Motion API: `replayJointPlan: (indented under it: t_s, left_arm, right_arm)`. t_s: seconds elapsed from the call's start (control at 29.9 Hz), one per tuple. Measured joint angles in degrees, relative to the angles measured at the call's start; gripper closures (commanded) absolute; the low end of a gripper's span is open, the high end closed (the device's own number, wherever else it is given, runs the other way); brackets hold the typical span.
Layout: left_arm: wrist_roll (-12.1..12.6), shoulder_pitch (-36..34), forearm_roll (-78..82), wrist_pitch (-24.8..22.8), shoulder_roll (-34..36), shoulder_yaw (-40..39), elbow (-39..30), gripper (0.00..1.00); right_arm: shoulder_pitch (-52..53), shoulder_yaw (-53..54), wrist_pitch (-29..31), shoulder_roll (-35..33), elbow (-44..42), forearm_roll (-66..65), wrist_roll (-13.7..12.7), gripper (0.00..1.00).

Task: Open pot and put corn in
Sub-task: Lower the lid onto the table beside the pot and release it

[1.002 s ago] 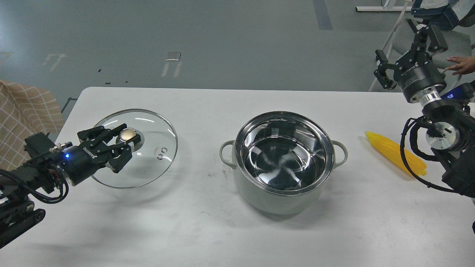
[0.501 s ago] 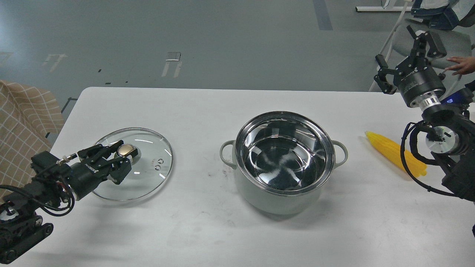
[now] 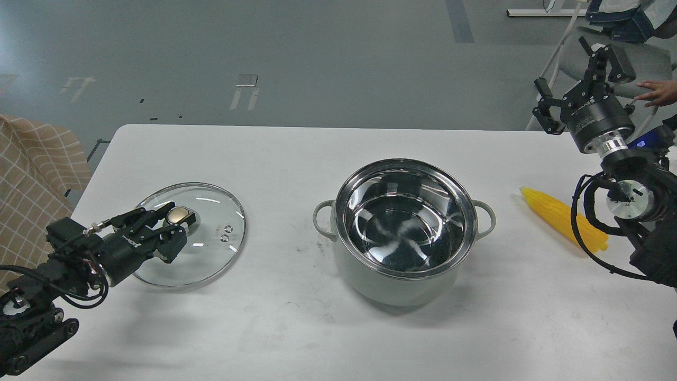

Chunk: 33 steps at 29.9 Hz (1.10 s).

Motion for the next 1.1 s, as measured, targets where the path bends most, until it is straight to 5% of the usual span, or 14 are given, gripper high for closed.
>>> replayJointPlan:
  t_s: [0.77,0.8,0.94,1.07,1.1]
  left_arm:
    - [0.01,1.51,-6.28,0.0,0.41,0.68,-0.22,0.09]
    - [0.01,1.56,-6.29,0.0,0.3,0.68,-0.22,0.11]
    - [0.01,1.87,-6.37,0.0,-0.05,0.68,0.04,0.44]
    - [0.01,1.91,-6.37,0.0,-0.16,0.73,0.13,0.58]
    - [0.01,1.91,-6.37,-0.01,-0.17,0.74,0.17,0.69]
  right_arm:
    - [0.57,0.03,-1.6,-0.04,0.08,-2.01,0.0,0.0]
    - [0.57,0.03,-1.6,-0.04,0.08,-2.01,0.0,0.0]
    - [0.57,0.03,-1.6,-0.04,0.08,-2.01,0.0,0.0]
    - [0.57,0.07,-1.6,-0.04,0.12,-2.01,0.0,0.0]
    - [0.58,0.08,-1.6,-0.04,0.14,-2.01,0.0,0.0]
